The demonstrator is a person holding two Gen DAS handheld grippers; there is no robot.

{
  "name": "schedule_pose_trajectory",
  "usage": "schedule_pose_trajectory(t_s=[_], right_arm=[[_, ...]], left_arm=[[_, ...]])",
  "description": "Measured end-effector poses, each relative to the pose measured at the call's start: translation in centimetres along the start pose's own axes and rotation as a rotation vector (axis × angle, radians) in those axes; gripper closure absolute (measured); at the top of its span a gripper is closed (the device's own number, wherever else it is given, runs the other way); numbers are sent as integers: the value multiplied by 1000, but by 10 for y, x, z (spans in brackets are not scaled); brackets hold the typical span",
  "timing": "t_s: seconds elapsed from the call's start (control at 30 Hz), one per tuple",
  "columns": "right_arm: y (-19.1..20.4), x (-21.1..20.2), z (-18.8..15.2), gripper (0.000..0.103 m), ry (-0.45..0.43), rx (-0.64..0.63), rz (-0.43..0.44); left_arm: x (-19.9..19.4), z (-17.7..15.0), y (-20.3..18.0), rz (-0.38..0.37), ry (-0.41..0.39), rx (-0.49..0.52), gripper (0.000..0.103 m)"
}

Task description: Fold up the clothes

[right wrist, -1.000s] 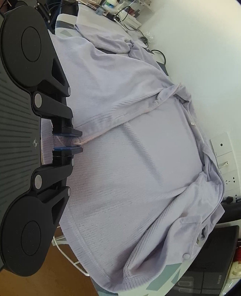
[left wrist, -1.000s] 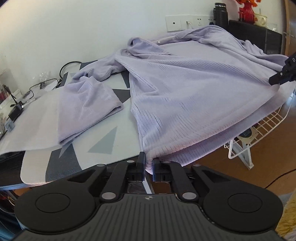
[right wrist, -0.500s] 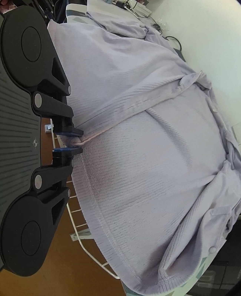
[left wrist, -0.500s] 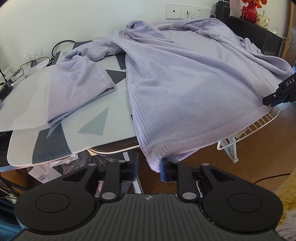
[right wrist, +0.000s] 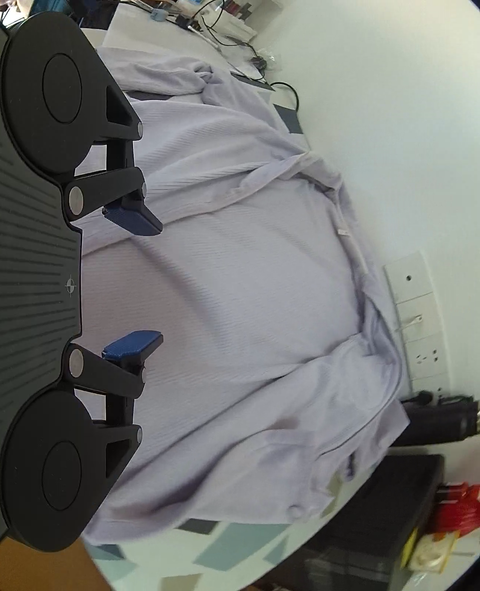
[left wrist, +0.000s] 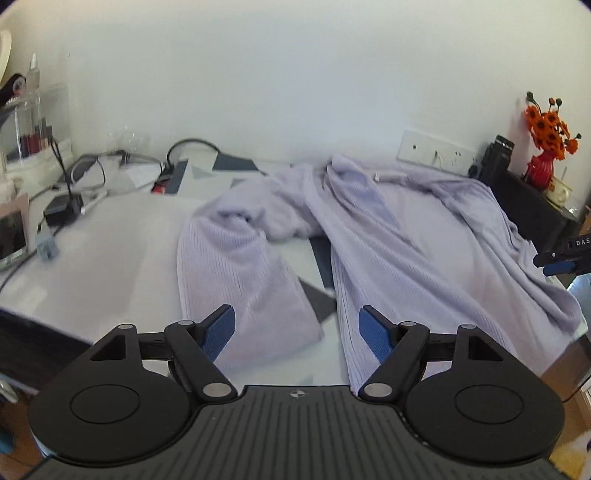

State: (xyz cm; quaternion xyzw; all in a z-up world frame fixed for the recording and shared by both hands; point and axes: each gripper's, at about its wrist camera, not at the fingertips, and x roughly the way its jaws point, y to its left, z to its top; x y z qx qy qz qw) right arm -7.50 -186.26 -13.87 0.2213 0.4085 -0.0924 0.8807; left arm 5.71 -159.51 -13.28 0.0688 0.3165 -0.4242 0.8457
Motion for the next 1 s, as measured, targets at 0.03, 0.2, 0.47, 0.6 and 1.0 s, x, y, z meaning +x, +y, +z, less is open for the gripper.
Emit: schedule_pose_trajectory(t_s=[0.03, 0.2, 0.47, 0.6, 1.0], right_arm=[[8, 2, 12, 49, -17, -24, 12], [61, 25, 91, 48, -115, -158, 120], [119, 168, 141, 50, -28, -271, 234], [121, 226, 141, 52, 48, -252, 260], [116, 271, 139, 89, 128, -188, 306]], left_arm=[[8, 17, -3, 11, -14, 24, 27], [66, 94, -7, -60, -2, -66, 27], [210, 92, 5, -60, 235, -512, 50], [249, 76, 29, -8, 269, -706, 50], [281, 92, 27, 4, 207, -720, 26]])
